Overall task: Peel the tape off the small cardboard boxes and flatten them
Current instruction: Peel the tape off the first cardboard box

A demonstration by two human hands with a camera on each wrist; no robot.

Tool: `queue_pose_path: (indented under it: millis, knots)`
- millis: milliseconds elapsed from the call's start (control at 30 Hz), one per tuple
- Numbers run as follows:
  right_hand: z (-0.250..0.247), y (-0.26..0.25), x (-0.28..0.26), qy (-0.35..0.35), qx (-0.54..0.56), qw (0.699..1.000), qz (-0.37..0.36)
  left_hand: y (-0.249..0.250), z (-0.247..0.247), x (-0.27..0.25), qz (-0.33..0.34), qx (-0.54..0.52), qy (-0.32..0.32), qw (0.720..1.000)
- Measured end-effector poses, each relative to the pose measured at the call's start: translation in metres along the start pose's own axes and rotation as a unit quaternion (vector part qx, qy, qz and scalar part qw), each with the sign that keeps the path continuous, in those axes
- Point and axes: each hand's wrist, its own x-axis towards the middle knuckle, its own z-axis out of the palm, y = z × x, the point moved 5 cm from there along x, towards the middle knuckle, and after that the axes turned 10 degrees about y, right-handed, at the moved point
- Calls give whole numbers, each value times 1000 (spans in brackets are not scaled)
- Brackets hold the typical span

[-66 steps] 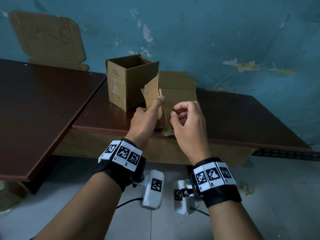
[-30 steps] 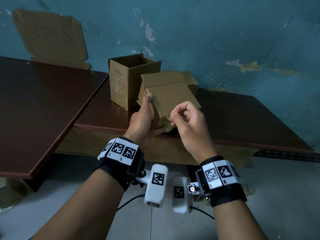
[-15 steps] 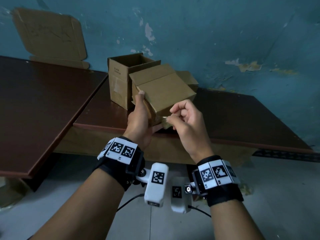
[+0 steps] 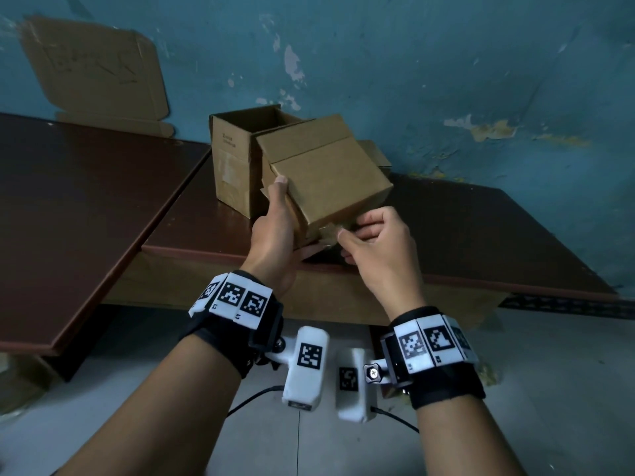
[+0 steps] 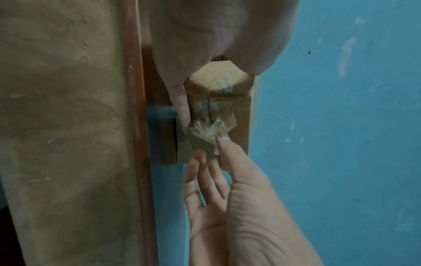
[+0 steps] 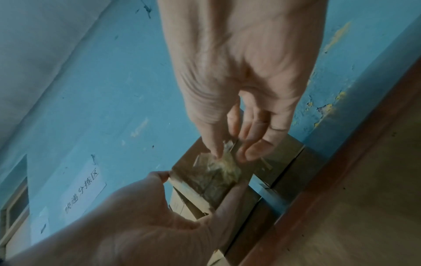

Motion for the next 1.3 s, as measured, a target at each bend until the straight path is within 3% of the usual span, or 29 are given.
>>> queue_pose_path:
  millis: [100, 200, 400, 667, 800, 933, 1067, 1300]
  knots:
    - [-5, -2, 0, -2, -20, 1000, -12, 1, 1, 1, 9, 13, 2, 1000]
    - [-5, -17, -7, -18, 17, 997, -70, 2, 5, -1, 22, 42, -1, 999]
    - [-4, -37, -15, 71, 14, 973, -220, 4, 9, -7, 41, 88, -28, 995]
    - [2, -37, -14, 78, -20, 967, -243, -1, 18, -12, 101, 159, -127, 974]
    - [-4, -35, -12, 93, -20, 965, -245, -13, 20, -4, 47, 146, -134, 979]
    - [-1, -34, -13, 64, -30, 965, -254, -22, 17, 14, 23, 150, -104, 983]
    - [3, -32, -16, 64, -31, 963, -259, -23, 16, 20, 28, 146, -100, 984]
    - [-2, -37, -16, 94, -17, 955, -282, -16, 20, 8, 49, 117, -152, 980]
